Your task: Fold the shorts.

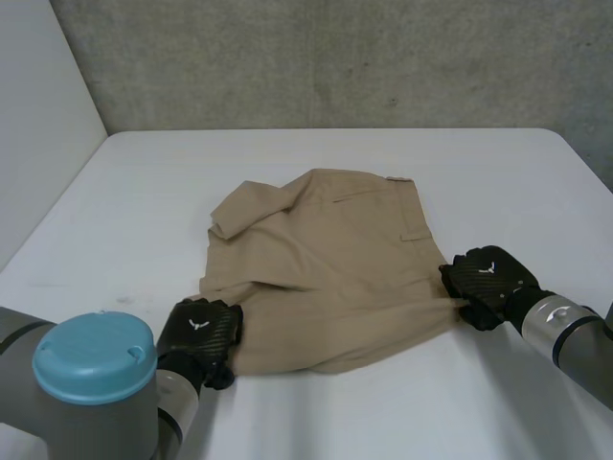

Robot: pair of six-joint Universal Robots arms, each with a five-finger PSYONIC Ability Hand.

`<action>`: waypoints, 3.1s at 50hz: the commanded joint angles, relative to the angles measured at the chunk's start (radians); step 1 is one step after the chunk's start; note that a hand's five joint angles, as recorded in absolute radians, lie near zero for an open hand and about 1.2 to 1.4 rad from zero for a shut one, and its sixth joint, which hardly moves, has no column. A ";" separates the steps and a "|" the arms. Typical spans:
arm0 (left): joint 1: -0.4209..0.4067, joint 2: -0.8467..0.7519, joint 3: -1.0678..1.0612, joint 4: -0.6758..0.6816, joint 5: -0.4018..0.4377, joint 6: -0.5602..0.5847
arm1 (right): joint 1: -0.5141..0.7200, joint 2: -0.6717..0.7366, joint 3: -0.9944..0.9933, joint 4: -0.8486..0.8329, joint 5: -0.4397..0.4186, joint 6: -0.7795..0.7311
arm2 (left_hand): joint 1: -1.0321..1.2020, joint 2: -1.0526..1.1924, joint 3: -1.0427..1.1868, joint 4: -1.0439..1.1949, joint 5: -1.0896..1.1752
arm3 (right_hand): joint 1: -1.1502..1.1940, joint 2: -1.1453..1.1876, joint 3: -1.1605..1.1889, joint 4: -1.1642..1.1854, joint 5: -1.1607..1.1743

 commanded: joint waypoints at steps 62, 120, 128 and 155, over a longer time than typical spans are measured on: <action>0.162 0.133 0.345 -0.273 0.272 0.106 | 0.105 -0.216 -0.233 0.446 0.249 -0.103 | 0.612 0.613 0.616 0.614 0.621 | 0.471 0.235 0.238 0.206 0.267; 0.151 0.470 0.055 -0.239 0.129 0.081 | 0.292 -0.112 -0.264 0.348 0.366 0.073 | 0.612 0.613 0.616 0.614 0.621 | 0.471 0.235 0.238 0.206 0.267; 0.131 0.645 0.077 -0.470 0.144 0.083 | 0.285 -0.303 -0.206 0.637 0.372 -0.018 | 0.612 0.613 0.616 0.614 0.621 | 0.471 0.235 0.238 0.206 0.267; 0.215 0.145 0.328 -0.250 0.298 0.106 | 0.190 -0.045 -0.360 0.486 0.356 -0.113 | 0.612 0.613 0.616 0.614 0.621 | 0.471 0.235 0.238 0.206 0.267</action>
